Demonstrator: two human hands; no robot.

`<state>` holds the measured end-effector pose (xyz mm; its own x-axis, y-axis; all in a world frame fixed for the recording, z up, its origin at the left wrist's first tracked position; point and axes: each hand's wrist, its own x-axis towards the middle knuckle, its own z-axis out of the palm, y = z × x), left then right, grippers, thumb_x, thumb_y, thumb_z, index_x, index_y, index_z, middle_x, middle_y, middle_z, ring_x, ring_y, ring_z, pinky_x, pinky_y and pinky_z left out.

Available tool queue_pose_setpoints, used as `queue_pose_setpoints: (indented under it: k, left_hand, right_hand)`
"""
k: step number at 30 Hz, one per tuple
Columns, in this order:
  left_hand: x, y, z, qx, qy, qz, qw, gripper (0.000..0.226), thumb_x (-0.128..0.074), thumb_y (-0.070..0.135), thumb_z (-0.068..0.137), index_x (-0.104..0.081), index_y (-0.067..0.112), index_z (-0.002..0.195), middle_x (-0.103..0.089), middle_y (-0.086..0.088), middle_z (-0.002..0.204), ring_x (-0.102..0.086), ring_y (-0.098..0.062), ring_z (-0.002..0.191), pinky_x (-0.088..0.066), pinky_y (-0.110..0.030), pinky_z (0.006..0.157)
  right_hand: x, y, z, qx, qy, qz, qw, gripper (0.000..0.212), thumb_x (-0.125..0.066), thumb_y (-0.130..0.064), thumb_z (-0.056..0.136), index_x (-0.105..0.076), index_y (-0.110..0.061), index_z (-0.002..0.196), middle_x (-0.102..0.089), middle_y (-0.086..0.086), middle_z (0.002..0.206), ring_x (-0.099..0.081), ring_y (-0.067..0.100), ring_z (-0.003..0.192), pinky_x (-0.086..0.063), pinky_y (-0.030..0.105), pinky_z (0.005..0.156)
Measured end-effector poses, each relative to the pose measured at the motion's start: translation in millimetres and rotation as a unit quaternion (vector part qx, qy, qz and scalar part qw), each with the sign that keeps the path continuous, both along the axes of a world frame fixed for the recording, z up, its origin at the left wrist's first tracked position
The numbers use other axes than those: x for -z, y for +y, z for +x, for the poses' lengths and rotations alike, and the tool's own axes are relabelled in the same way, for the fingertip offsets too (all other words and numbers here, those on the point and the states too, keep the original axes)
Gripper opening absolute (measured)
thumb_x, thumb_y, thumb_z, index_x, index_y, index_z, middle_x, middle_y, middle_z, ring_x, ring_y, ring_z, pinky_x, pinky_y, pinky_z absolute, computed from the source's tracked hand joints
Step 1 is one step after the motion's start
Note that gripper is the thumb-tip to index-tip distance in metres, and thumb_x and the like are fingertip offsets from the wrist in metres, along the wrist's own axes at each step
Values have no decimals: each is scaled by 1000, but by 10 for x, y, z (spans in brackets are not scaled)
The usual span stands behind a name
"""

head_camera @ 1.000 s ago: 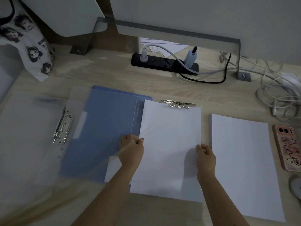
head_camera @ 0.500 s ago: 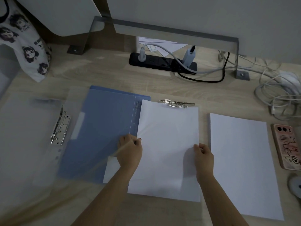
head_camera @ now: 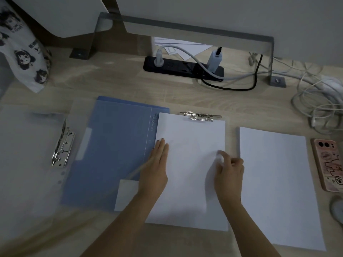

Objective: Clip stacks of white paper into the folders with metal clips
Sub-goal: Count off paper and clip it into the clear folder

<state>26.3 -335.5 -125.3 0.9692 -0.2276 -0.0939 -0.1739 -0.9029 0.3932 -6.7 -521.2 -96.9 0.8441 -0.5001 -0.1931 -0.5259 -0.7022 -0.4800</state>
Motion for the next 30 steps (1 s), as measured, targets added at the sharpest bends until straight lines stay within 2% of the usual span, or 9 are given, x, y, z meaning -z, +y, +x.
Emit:
queue_pose_setpoints:
  k: [4, 7, 10, 12, 14, 18, 21, 26, 30]
  left_hand:
    - [45, -17, -34, 10, -2, 21, 1000, 63, -63, 11, 80, -40, 1, 137, -33, -12, 148, -34, -23, 136, -26, -30, 108]
    - [98, 13, -83, 26, 14, 47, 998, 68, -23, 49, 95, -11, 7, 148, -6, -7, 157, -3, -18, 146, 3, -26, 118]
    - [119, 11, -68, 29, 8, 71, 997, 74, -16, 56, 94, -4, 8, 149, -2, -6, 158, 5, -16, 145, 11, -25, 115]
    - [102, 3, -67, 29, 11, 63, 997, 73, -16, 56, 94, -6, 7, 148, -5, -7, 158, 2, -16, 145, 8, -25, 116]
    - [108, 6, -79, 30, 11, 51, 998, 73, -16, 55, 94, -7, 7, 149, -6, -7, 158, 0, -16, 145, 6, -26, 117]
    - [127, 17, -90, 29, 12, 29, 999, 72, -16, 54, 95, -7, 8, 149, -7, -6, 158, -5, -18, 146, 1, -27, 118]
    - [118, 20, -78, 32, 15, 17, 999, 71, -19, 53, 95, -9, 8, 149, -9, -6, 158, -5, -17, 146, 0, -26, 119]
    - [104, 20, -80, 26, 21, -2, 999, 69, -26, 50, 94, -9, 10, 149, -7, -3, 159, 0, -12, 147, 5, -22, 119]
    - [108, 16, -75, 26, 23, -8, 999, 69, -31, 47, 94, -11, 8, 149, -9, -4, 158, -1, -13, 147, 4, -23, 119]
  right_hand:
    - [5, 3, 16, -6, 9, 63, 998, 33, -36, -19, 97, -48, -19, 128, -44, -2, 101, -49, 21, 92, -35, 11, 75]
    - [-29, -27, 34, -41, 29, 29, 998, 39, -36, -12, 97, -44, -17, 135, -49, 7, 107, -47, 13, 80, -38, 20, 76]
    - [-121, -102, 231, 22, 1, 128, 992, 30, -44, -10, 94, -54, -14, 122, -58, 9, 105, -54, 16, 78, -41, 22, 72]
    - [-199, -159, 500, 131, -57, 293, 946, 28, -51, -8, 91, -56, -11, 118, -61, 9, 103, -58, 18, 85, -47, 26, 84]
    - [-251, -219, 829, 228, -98, 455, 855, 38, -51, -3, 90, -48, -3, 127, -57, 11, 108, -58, 19, 92, -45, 28, 95]
    - [-297, -250, 1236, 264, -110, 534, 795, 47, -44, 2, 88, -39, 0, 135, -57, 8, 107, -56, 15, 102, -41, 27, 104]
    - [-325, -100, 1272, 180, -137, 477, 849, 37, -44, 5, 88, -52, -7, 123, -64, 0, 97, -60, 8, 91, -44, 18, 92]
    - [-147, 127, 1232, -55, -104, 270, 956, 54, -34, 15, 83, -53, -10, 126, -57, 3, 121, -53, 11, 110, -34, -4, 83]
    - [-55, 163, 1225, -190, -114, 93, 971, 61, -39, 13, 82, -43, -12, 137, -54, 10, 129, -50, 22, 113, -36, 13, 87]
